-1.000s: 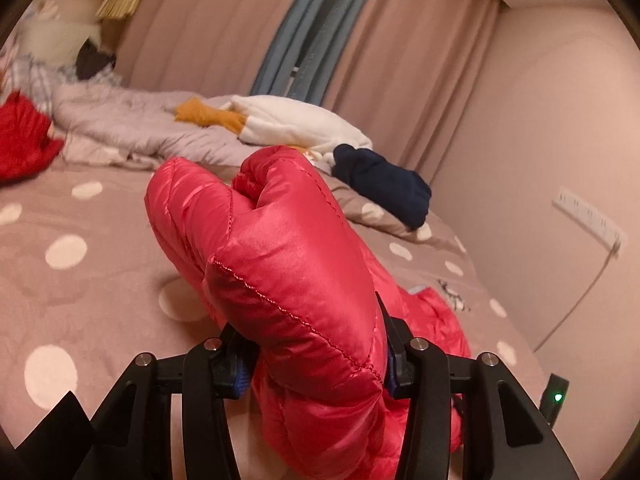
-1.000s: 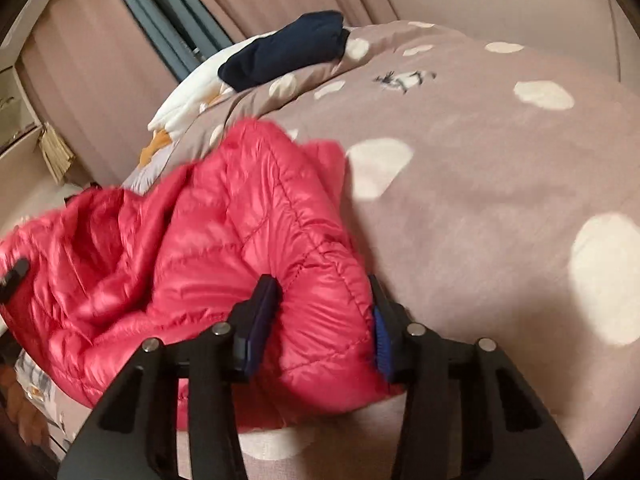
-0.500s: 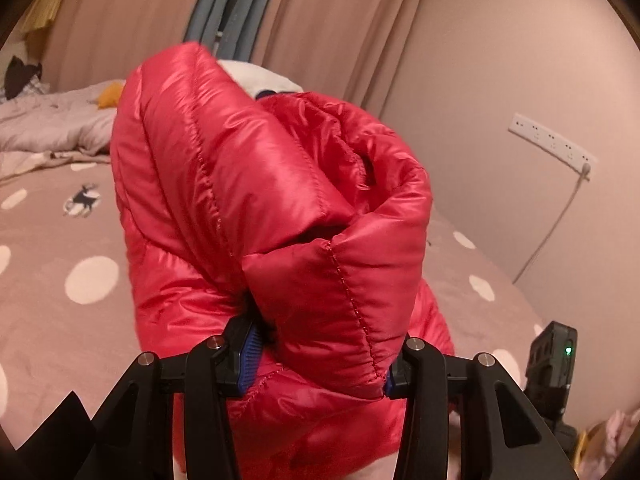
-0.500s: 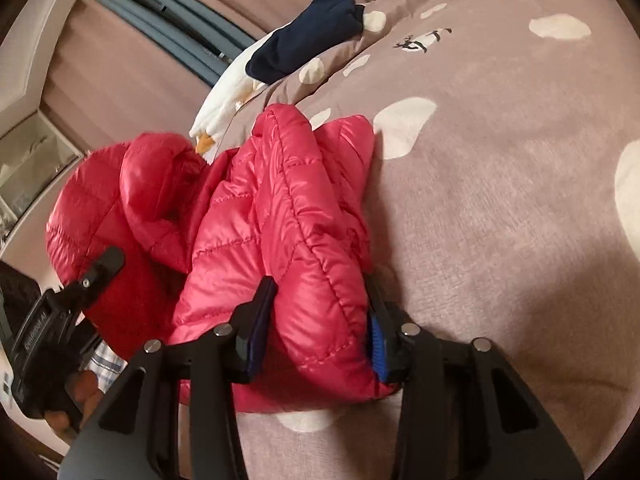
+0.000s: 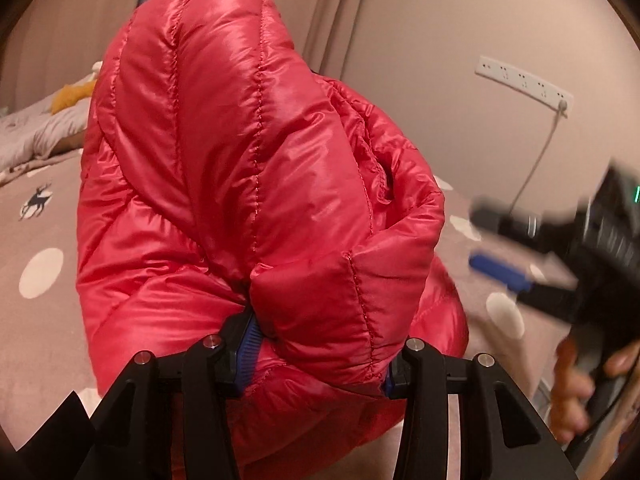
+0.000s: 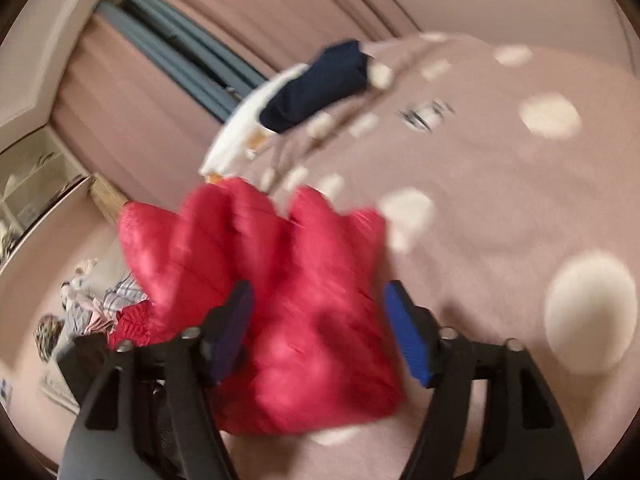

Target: Fold large clothes

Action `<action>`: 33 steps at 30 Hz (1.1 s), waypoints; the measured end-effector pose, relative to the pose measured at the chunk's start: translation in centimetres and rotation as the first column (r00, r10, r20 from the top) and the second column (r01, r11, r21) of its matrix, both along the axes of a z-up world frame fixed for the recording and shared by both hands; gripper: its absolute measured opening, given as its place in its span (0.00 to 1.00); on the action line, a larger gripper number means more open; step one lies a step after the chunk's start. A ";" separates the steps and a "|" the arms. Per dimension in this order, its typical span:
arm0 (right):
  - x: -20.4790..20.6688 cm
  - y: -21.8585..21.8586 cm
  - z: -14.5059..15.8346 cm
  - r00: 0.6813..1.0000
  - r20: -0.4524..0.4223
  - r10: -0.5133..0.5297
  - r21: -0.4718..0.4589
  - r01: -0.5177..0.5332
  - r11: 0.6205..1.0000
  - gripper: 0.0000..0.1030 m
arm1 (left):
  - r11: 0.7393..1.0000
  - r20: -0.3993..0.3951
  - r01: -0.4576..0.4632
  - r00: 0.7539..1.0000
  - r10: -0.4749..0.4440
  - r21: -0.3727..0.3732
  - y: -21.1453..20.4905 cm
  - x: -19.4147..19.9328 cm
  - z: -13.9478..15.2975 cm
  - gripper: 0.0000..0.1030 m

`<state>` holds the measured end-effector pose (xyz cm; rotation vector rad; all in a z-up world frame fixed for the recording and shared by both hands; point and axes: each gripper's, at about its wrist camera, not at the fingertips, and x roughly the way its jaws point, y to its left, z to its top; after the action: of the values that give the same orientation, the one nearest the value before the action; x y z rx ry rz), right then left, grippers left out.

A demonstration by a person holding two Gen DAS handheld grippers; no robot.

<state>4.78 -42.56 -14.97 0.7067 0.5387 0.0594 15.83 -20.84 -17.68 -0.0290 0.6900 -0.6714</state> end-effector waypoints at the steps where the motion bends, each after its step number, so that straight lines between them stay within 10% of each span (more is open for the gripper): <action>1: 0.4 0.6 0.8 1.000 0.014 0.009 -0.020 -0.009 1.000 0.70 | 1.000 -0.004 0.004 1.000 -0.004 0.000 -0.2 0.1 0.1 0.43; 5: 4.3 3.8 2.2 0.984 0.049 0.168 0.014 -0.169 0.985 0.66 | 1.000 -0.008 0.029 1.000 -0.029 0.007 0.5 0.4 0.2 0.43; 8: 6.7 6.6 1.3 0.976 -0.028 0.217 -0.083 -0.219 0.972 0.16 | 1.000 -0.029 0.031 0.999 -0.031 -0.004 1.5 0.3 0.6 0.44; 18: 5.3 4.6 -0.9 0.992 -0.059 0.111 -0.111 -0.117 0.987 0.10 | 0.992 -0.173 -0.025 0.985 0.004 -0.121 5.5 0.0 4.0 0.44; 25: 4.4 1.9 -2.8 0.996 -0.061 0.071 -0.047 -0.074 0.996 0.10 | 0.937 -0.055 -0.112 0.994 0.099 -0.331 11.8 -1.5 8.1 0.54; 30: 2.3 0.2 -4.1 0.999 -0.043 0.024 -0.013 -0.025 1.000 0.08 | 0.891 -0.017 -0.432 0.901 0.434 -0.137 14.2 3.3 5.3 0.55; 33: 2.0 -0.4 -5.7 0.998 -0.062 0.017 0.014 -0.016 1.000 0.08 | 0.923 -0.118 -0.370 0.926 0.358 -0.106 13.6 5.8 2.7 0.55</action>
<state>6.74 -42.98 -20.71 0.7188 0.6045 0.0564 21.60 -7.21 -15.03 -0.3030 0.7101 -0.3545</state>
